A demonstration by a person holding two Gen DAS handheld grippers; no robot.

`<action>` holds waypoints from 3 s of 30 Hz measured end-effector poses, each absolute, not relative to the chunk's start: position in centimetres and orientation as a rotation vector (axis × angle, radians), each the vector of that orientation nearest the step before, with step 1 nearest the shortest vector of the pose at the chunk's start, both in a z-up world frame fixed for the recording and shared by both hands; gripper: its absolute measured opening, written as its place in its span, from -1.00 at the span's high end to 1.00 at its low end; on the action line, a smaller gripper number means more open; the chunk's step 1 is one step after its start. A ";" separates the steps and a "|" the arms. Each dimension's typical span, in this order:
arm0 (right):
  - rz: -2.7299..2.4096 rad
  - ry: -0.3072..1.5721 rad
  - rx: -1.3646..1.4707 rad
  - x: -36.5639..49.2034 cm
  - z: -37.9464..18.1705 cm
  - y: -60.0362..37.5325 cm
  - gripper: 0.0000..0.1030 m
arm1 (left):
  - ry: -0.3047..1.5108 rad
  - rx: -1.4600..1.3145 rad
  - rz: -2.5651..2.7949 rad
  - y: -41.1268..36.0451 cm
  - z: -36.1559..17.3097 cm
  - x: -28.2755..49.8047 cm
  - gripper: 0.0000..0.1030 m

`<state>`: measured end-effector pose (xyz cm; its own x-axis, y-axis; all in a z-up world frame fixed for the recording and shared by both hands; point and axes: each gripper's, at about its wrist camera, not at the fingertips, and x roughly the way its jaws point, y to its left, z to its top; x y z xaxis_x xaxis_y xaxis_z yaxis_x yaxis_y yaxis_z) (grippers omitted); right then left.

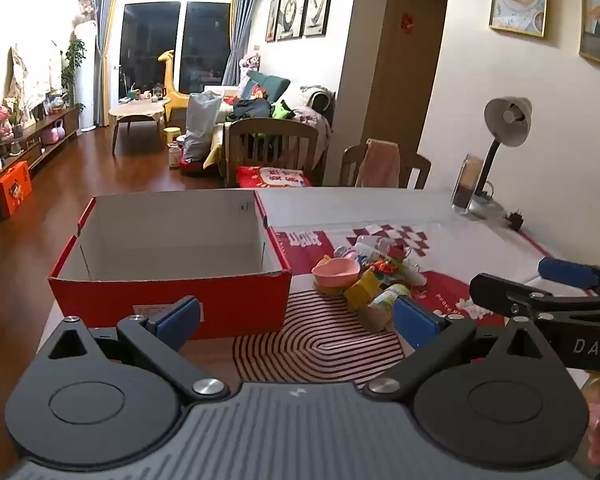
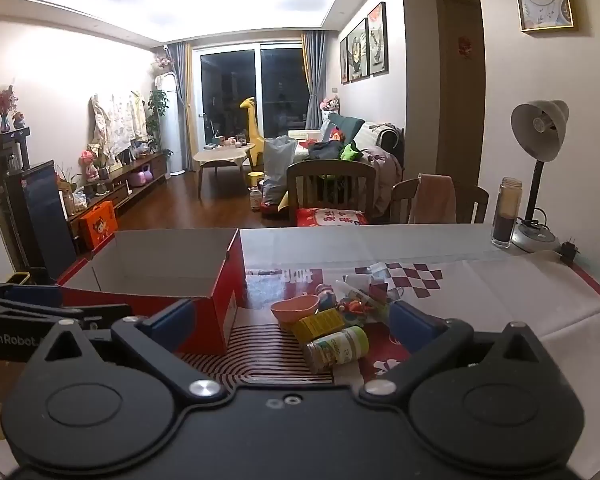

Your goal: Organize rigid objects

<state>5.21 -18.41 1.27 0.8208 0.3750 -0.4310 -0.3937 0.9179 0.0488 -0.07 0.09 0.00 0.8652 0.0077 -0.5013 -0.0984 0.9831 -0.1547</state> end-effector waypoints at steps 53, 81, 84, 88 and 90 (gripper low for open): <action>0.510 0.552 -0.061 9.9 -0.1 -21.5 -0.99 | 0.614 -0.171 0.088 -2.7 -0.9 5.4 -1.00; 0.748 0.652 -0.320 20.2 -8.1 -20.3 -0.93 | 0.774 -0.194 0.178 -7.1 -6.9 23.1 -1.00; 0.756 0.664 -0.336 21.1 -8.9 -19.7 -0.90 | 0.811 -0.209 0.198 -7.0 -8.4 24.8 -1.00; 0.770 0.686 -0.347 22.2 -10.0 -19.2 -0.90 | 0.834 -0.180 0.256 -6.7 -10.1 26.5 -1.00; 0.774 0.695 -0.348 22.5 -10.4 -18.9 -0.88 | 0.836 -0.150 0.264 -7.0 -10.4 27.2 -1.00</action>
<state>22.53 -18.95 -10.42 0.5112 0.5185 -0.6854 -0.7372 0.6745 -0.0395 27.20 -7.02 -10.44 0.6406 0.1715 -0.7485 -0.2888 0.9570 -0.0279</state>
